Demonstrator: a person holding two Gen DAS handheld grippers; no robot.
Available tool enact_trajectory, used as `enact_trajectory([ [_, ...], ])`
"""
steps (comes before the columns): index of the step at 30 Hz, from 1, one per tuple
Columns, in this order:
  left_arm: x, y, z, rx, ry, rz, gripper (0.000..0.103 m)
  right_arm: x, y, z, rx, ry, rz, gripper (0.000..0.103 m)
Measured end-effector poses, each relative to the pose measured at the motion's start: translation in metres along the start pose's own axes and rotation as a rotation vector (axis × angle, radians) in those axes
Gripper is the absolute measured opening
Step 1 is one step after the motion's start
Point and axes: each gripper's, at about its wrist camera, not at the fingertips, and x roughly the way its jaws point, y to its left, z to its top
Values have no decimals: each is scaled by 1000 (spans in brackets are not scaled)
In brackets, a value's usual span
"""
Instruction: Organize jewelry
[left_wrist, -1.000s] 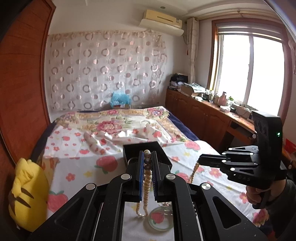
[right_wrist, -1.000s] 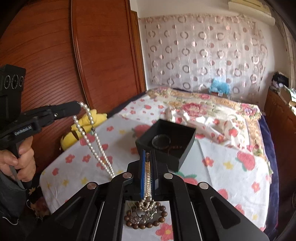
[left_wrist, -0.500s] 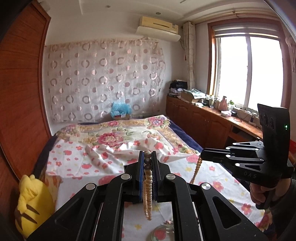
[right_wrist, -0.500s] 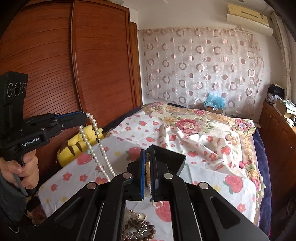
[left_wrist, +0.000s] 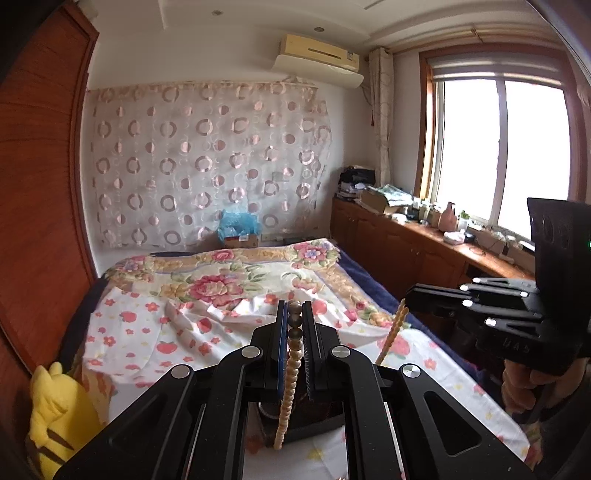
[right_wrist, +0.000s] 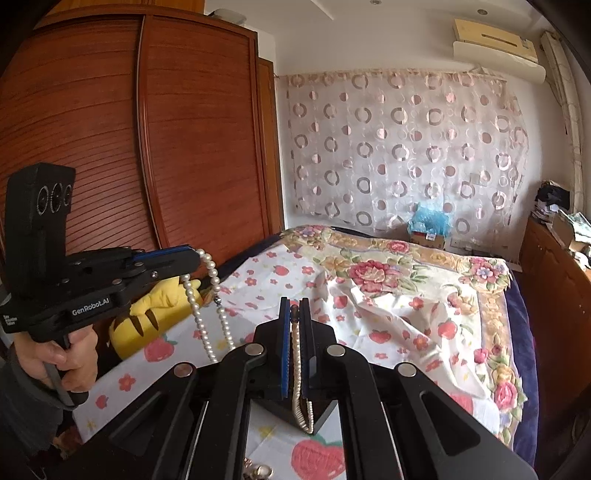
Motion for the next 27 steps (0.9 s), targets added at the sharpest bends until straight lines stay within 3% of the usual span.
enact_trajectory([
  [6, 18, 3, 11, 0, -11, -15, 7, 12, -11, 19, -4, -21, 13, 6],
  [15, 76, 23, -30, -29, 122, -19, 7, 49, -28, 22, 21, 1, 22, 6],
  [27, 101, 21, -67, -27, 221, -31, 7, 138, -40, -47, 70, 205, 12, 6],
])
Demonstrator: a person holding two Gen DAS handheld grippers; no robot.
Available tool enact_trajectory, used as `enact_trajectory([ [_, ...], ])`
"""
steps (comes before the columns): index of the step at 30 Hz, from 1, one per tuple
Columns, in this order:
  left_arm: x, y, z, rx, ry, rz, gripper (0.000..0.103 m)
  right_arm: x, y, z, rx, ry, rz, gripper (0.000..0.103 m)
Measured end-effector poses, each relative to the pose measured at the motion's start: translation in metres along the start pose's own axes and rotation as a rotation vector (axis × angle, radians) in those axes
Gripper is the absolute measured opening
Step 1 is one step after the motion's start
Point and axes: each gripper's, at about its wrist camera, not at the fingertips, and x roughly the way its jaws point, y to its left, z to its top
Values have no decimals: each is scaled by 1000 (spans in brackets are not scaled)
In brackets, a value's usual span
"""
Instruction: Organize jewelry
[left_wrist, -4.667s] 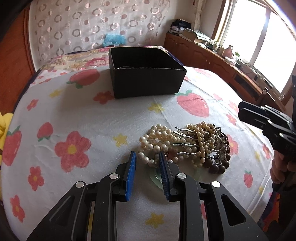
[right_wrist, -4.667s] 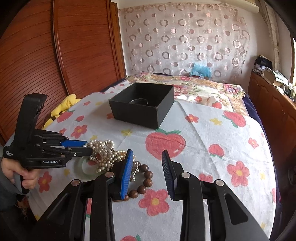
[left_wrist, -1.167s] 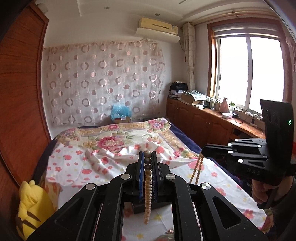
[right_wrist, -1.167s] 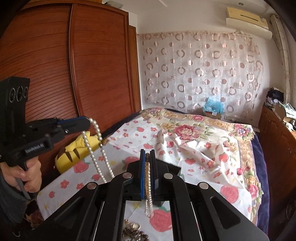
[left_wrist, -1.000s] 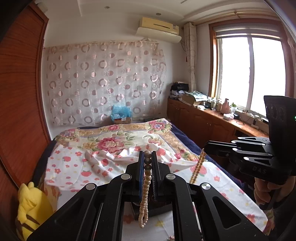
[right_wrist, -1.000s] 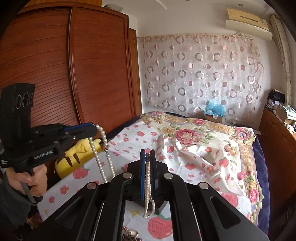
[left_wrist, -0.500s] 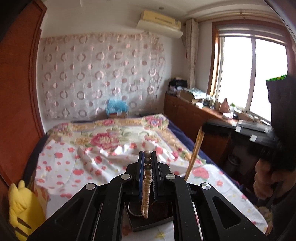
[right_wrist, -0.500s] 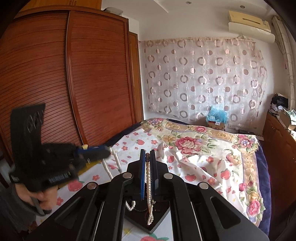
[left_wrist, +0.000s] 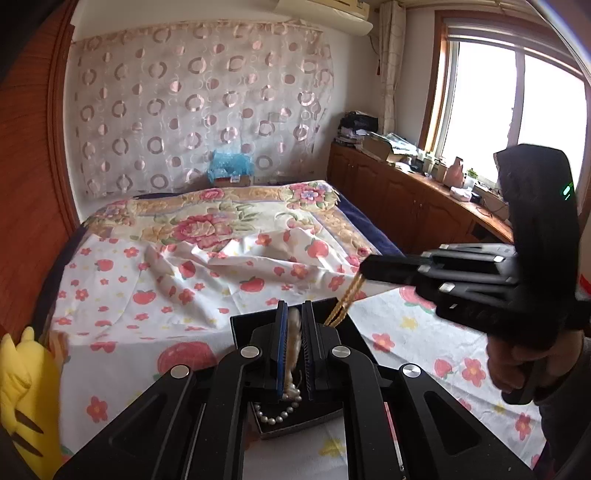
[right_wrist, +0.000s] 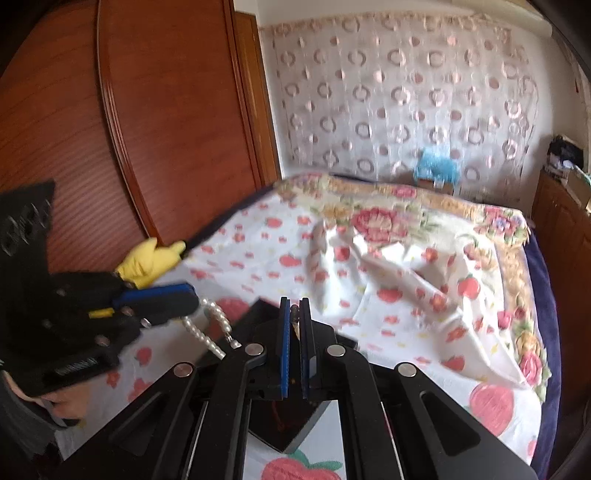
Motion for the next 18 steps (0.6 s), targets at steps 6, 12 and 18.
enact_trajectory([
  [6, -5, 2, -8, -7, 4, 10, 8, -3, 0, -11, 8, -9, -9, 7],
  [12, -23, 4, -29, -8, 11, 21, 8, -19, 5, -17, 1, -29, -42, 20],
  [18, -41, 1, -50, -8, 25, 26, 8, -41, 15, -48, 5, -29, -62, 21],
])
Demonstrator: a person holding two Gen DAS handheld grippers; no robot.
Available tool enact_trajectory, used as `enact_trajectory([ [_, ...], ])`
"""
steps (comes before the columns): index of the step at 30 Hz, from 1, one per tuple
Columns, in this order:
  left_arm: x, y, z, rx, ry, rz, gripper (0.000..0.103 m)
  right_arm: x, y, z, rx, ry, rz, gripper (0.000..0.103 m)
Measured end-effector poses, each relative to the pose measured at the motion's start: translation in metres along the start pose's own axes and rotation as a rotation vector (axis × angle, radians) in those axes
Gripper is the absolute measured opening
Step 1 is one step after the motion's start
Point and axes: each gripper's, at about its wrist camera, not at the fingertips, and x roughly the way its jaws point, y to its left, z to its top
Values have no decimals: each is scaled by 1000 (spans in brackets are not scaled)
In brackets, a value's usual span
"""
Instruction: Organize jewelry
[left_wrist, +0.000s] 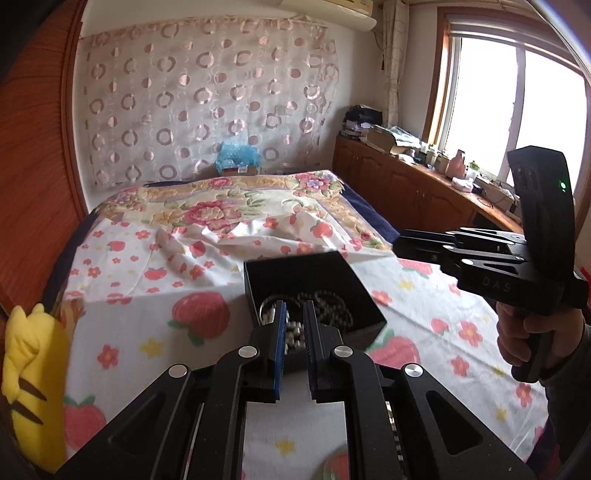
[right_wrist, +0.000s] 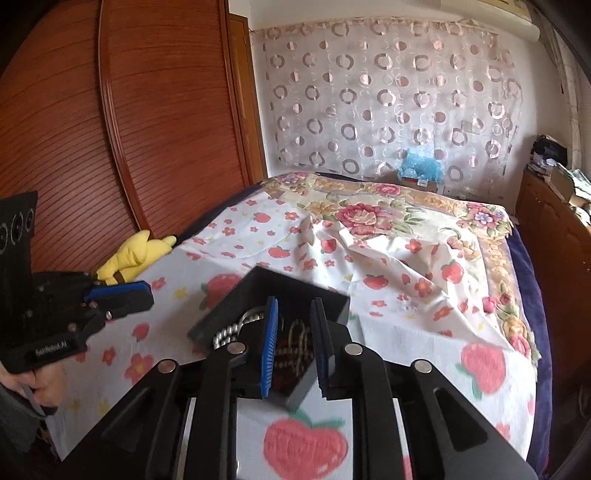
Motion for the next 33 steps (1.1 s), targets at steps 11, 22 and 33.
enact_trajectory([
  [11, -30, -21, -37, 24, 15, 13, 9, -58, 15, -69, 36, 4, -49, 21],
  [22, -27, -39, -75, -3, 89, -14, 9, -91, 21, -135, 86, 37, -87, 21],
  [33, 2, -55, -92, 17, 170, -4, 29, -88, 34, -178, 78, 86, -87, 34],
])
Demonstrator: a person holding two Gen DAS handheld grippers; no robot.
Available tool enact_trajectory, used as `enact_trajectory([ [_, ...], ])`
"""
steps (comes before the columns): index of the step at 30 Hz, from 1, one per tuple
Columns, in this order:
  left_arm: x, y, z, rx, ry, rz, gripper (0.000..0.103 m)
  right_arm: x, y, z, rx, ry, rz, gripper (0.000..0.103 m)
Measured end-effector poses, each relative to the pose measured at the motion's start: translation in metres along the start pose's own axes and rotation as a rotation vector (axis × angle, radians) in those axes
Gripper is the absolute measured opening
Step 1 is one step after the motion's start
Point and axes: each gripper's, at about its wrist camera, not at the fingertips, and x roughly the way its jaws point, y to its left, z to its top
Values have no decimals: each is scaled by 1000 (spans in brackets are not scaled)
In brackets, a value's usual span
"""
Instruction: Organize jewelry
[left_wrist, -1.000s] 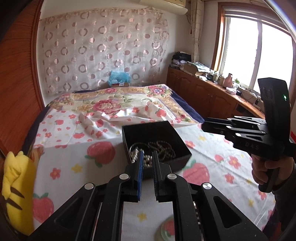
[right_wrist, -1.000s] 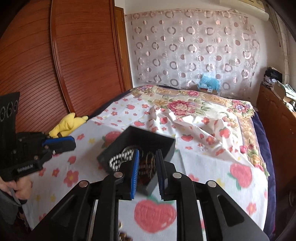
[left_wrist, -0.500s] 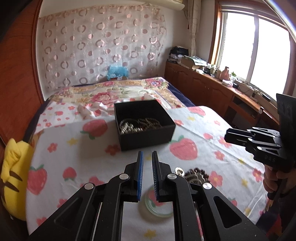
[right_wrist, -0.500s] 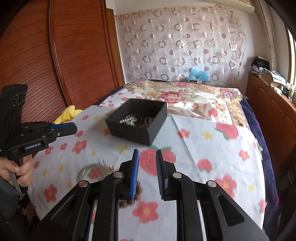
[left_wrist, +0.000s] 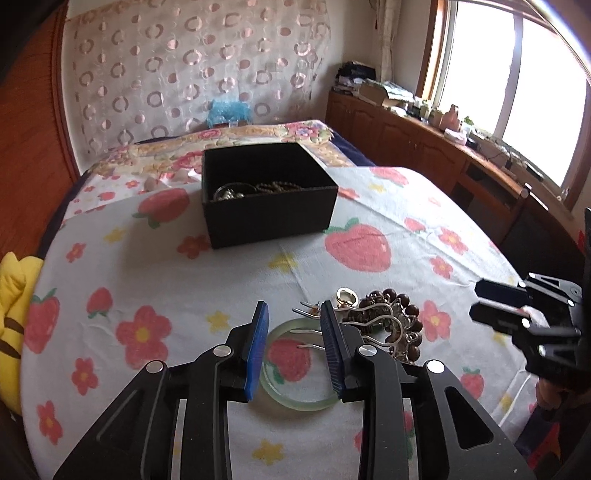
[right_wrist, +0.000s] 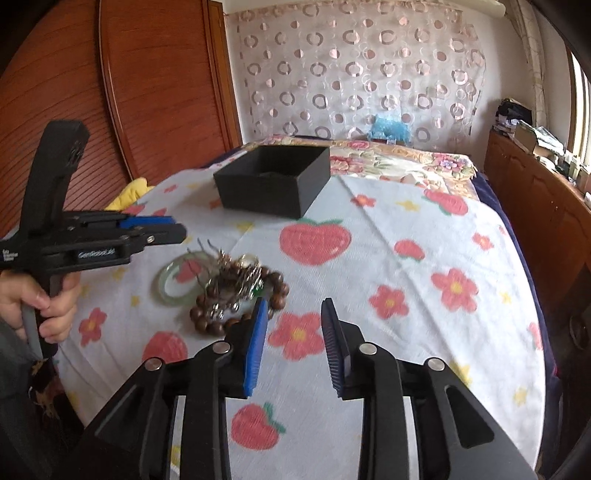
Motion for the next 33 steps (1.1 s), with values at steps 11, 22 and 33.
enact_trajectory([
  [11, 31, 2, 6, -33, 69, -34, 39, 17, 10, -20, 10, 47, 6, 36],
  [22, 37, 0, 3, -61, 81, -88, 39, 18, 12, -22, -10, 29, 2, 36],
  [33, 14, 3, 4, -112, 29, -177, 10, 20, 8, -22, 6, 38, 16, 36],
])
